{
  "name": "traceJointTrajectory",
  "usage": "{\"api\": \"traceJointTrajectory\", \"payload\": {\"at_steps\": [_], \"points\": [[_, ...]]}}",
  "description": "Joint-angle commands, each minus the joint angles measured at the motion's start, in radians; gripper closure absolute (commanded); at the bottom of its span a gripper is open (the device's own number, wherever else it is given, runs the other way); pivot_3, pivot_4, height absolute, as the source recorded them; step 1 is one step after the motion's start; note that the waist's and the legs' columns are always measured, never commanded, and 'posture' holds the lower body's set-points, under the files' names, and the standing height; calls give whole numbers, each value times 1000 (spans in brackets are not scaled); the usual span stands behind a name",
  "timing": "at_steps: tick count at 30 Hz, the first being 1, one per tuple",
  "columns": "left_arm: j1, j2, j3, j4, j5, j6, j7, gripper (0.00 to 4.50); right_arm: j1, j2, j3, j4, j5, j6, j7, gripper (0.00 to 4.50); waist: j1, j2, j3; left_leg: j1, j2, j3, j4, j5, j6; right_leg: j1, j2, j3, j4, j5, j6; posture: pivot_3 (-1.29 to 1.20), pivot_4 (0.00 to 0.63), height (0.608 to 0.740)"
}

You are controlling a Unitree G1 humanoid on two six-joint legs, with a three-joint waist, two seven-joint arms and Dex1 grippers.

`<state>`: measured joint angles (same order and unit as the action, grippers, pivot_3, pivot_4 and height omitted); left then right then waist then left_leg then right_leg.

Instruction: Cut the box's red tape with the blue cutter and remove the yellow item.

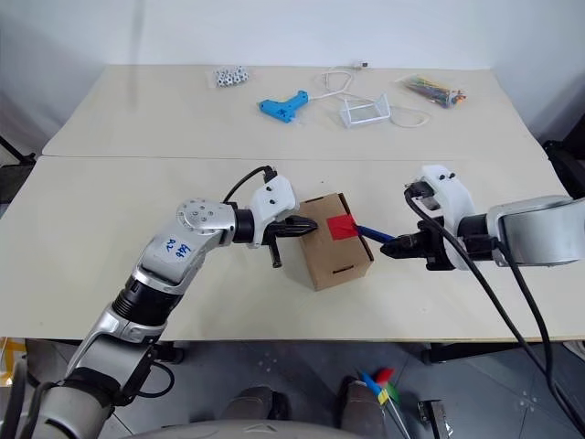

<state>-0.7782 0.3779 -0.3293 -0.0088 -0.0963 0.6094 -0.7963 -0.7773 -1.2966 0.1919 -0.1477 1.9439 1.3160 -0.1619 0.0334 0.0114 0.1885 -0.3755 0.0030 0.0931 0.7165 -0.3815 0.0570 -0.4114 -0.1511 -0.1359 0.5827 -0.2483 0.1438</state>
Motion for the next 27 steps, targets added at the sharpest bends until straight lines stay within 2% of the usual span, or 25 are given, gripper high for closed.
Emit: {"api": "traceJointTrajectory", "payload": {"at_steps": [1,6,11,15,18,20,22,24,27], "points": [[45,11,-70,28,29,53,-24,4477,-12,-35,6,-13,28,25,49,4356,0,0,0,0,0,0,0,0,0,0,0,0,0,0,0,0,150,740],[47,15,-68,26,30,57,-24,4477,26,-189,44,-89,28,74,207,4356,3,0,0,0,0,-1,0,-1,0,0,0,0,0,0,0,0,150,740],[50,13,-69,22,28,58,-23,4477,79,-272,15,-110,28,25,283,4356,0,0,0,0,1,0,1,-1,0,0,0,0,-2,0,-1,0,150,740],[50,12,-61,27,27,41,-23,4477,123,-324,-99,-92,28,-2,378,4356,0,0,0,0,1,0,1,-1,-1,0,-1,0,-2,0,-1,0,150,740],[41,21,-24,49,9,-15,-43,4477,213,-380,-257,-21,28,33,420,4356,1,0,0,0,1,-1,1,-1,-1,0,-1,0,-2,0,-1,0,150,740],[39,26,5,59,-15,-69,-74,4477,309,-323,-431,18,-20,55,430,4356,0,-1,-1,0,1,0,1,-1,-1,0,-1,0,-2,0,-1,0,150,740],[24,31,40,70,-52,-95,-116,4477,434,-209,-644,51,-129,70,460,4356,-1,-5,-2,0,2,0,2,-1,-1,1,0,0,-2,0,-2,0,150,740],[6,32,78,84,-85,-118,-146,4477,530,-91,-795,51,-241,14,498,4356,1,-5,-2,0,2,0,2,-1,-1,1,0,0,-2,0,-2,0,150,740],[-26,66,152,106,-147,-171,-221,4477,640,82,-849,3,-559,-259,623,4356,7,-5,-2,-1,1,1,3,-1,0,0,1,0,0,0,-1,0,150,740]]}}
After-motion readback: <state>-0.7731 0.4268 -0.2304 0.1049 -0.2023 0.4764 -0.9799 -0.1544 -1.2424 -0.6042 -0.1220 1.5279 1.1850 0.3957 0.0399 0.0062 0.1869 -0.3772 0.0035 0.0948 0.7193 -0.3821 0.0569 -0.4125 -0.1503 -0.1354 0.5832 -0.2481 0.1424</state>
